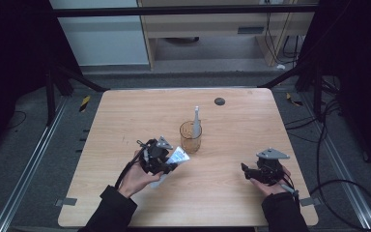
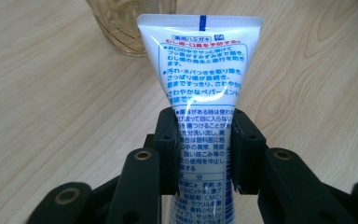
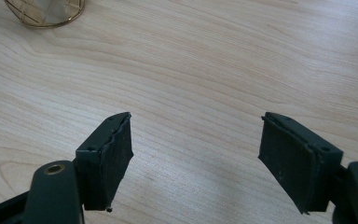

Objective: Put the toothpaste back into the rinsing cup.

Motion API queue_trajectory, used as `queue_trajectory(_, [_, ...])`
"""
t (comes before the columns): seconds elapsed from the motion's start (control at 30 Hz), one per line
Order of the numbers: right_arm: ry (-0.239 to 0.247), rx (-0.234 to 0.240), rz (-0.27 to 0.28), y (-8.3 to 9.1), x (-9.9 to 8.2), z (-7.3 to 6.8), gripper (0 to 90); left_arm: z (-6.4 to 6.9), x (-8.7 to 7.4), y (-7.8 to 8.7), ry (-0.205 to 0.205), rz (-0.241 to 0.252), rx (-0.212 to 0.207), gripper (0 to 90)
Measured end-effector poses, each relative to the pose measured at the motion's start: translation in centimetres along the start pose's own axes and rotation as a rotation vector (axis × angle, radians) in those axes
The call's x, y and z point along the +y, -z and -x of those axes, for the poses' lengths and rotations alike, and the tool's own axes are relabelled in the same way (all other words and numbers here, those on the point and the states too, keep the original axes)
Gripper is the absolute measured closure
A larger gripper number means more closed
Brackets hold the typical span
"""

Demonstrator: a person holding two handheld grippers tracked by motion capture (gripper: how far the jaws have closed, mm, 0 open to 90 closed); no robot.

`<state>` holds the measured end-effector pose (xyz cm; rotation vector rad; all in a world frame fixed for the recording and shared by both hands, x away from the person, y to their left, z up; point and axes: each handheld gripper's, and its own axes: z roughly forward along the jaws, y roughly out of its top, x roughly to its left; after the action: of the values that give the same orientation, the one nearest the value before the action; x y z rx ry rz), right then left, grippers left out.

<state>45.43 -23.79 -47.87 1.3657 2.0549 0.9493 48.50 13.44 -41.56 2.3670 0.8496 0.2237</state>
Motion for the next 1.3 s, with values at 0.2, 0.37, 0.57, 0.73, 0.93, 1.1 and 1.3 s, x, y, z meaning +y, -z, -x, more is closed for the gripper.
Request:
queue_trajectory(0.2, [-0.003, 0.000, -0.001, 0.0, 0.0, 0.0, 25.5, -1.1, -0.1, 2.0, 0.046, 0.063, 0.032, 67.9])
queue_trajectory(0.37, [0.001, -0.003, 0.002, 0.0, 0.0, 0.0, 25.5, -2.1, -0.2, 3.8, 0.093, 0.149, 0.082, 68.1])
queue_trajectory(0.57, [0.002, -0.002, 0.009, 0.0, 0.0, 0.0, 25.6, -2.7, 0.0, 5.0, 0.132, 0.235, 0.159, 68.3])
queue_trajectory(0.73, [0.001, -0.009, 0.020, 0.0, 0.0, -0.1, 25.4, -3.4, 0.5, 6.2, 0.158, 0.318, 0.216, 68.4])
queue_trajectory(0.93, [0.008, -0.009, 0.022, -0.2, 0.0, -0.1, 25.3, -4.1, 1.6, 7.5, 0.185, 0.423, 0.252, 68.5])
queue_trajectory(1.1, [0.009, -0.011, 0.026, -0.2, 0.0, -0.1, 25.3, -3.9, 3.3, 7.5, 0.180, 0.483, 0.280, 68.5])
queue_trajectory(1.3, [0.005, -0.007, 0.031, -0.1, 0.0, -0.1, 25.2, -3.7, 5.0, 6.5, 0.198, 0.555, 0.282, 68.5])
